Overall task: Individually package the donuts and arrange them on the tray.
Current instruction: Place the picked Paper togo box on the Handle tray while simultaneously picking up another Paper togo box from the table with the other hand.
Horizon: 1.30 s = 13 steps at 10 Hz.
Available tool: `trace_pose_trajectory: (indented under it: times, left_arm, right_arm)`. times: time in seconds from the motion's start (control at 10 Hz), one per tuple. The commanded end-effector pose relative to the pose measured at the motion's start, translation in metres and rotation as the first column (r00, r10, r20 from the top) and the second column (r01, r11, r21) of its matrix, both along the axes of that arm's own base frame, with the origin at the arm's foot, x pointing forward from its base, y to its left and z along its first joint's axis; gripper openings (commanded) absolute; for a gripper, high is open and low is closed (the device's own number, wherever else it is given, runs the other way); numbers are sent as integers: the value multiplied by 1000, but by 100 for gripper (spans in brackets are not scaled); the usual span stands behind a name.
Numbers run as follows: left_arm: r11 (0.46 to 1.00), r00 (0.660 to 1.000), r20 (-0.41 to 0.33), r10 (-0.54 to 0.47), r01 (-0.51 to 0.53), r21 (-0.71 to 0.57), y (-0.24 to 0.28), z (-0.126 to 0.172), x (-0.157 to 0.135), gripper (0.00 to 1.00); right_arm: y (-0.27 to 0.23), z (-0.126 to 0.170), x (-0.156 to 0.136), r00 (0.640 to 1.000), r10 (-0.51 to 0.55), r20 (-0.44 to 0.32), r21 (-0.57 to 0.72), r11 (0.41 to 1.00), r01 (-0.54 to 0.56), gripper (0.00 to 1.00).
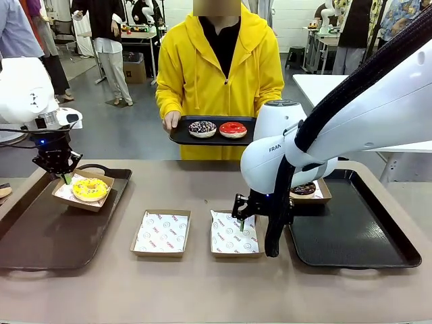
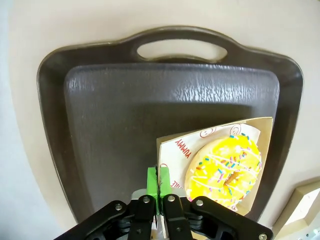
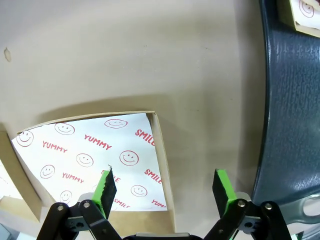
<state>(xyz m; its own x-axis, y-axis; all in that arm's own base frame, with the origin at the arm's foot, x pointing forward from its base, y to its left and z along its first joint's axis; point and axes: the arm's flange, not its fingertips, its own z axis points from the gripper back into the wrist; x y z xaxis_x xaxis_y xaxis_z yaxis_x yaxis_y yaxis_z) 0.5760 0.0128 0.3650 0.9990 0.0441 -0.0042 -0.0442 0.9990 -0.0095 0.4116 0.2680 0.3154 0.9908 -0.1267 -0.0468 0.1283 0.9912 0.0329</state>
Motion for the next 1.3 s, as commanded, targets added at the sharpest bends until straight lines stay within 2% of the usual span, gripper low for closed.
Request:
trace_pose_trajectory:
  times: [0.0,0.4,0.5,0.6,0.7,0.8,0.9,1.1,1.2]
  left_arm:
    - [999,999,18,46,-46,-12,7,4,12,1]
    - [998,998,22,55,-55,-20,10,1,19,1]
    - [999,999,36,32,-31,-24,8,3,17,20]
    - [999,999,36,27,-27,-25,7,3,17,60]
    - [1000,999,43,19,-17,-25,6,5,15,79]
    - [1000,999,53,7,-6,-18,5,8,13,64]
    - [1000,998,63,-2,3,-15,4,11,11,100]
    - [1000,998,69,-12,13,-12,1,13,8,100]
    - [1000,997,70,-15,16,-12,0,14,7,100]
  right_arm:
    - [-2,-5,-1,1000,27,8,-11,1000,-27,100]
    - [-4,-5,1,999,36,0,-7,999,-36,100]
    - [-4,-6,1,999,46,0,-7,999,-46,60]
    - [-3,-6,1,999,47,-3,-7,999,-47,41]
    - [-3,-6,0,999,44,0,-5,999,-44,1]
    - [-2,-6,0,999,42,1,-6,999,-42,0]
    - [-2,-6,-1,999,41,2,-6,999,-41,0]
    - [-1,-7,-1,999,37,0,-7,999,-37,4]
    - [-1,-7,-1,999,38,-1,-8,999,-38,0]
